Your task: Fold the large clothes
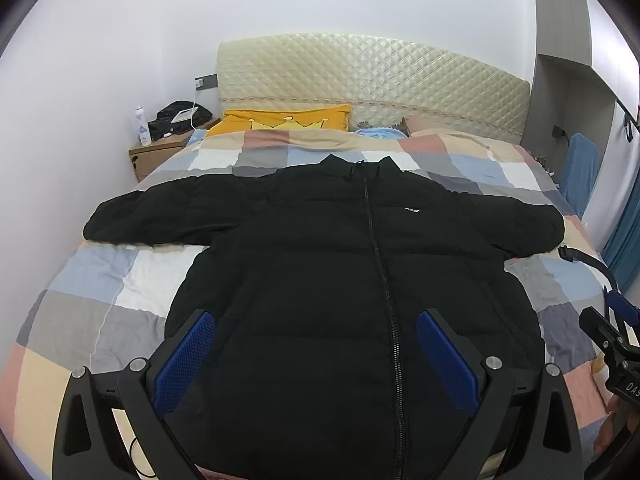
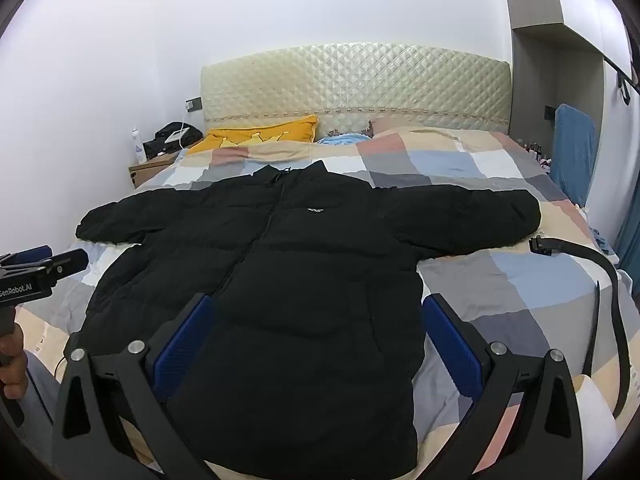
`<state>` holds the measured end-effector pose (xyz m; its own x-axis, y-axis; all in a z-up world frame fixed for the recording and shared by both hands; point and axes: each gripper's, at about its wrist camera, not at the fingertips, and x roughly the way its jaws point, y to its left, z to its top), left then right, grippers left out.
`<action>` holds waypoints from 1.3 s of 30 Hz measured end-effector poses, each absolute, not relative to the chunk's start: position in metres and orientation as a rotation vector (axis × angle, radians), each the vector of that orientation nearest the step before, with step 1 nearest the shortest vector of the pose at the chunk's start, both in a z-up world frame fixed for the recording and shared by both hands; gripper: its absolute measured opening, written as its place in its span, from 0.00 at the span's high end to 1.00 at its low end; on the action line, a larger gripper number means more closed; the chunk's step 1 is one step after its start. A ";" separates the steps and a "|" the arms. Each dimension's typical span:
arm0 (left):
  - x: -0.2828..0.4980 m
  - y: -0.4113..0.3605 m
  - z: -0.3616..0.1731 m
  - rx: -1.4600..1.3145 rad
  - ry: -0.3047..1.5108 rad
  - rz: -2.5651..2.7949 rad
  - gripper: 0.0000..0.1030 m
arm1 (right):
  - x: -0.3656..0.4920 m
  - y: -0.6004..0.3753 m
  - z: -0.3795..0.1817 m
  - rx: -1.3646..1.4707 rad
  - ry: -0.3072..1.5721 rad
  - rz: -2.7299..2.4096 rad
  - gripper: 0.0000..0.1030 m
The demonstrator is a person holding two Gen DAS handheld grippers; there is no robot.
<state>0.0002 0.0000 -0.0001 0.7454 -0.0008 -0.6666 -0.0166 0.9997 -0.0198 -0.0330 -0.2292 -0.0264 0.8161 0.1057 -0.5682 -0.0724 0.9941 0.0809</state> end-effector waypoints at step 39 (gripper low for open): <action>0.004 -0.004 -0.006 -0.014 0.738 0.009 0.01 | -0.035 -0.236 -0.032 0.111 0.596 0.060 0.00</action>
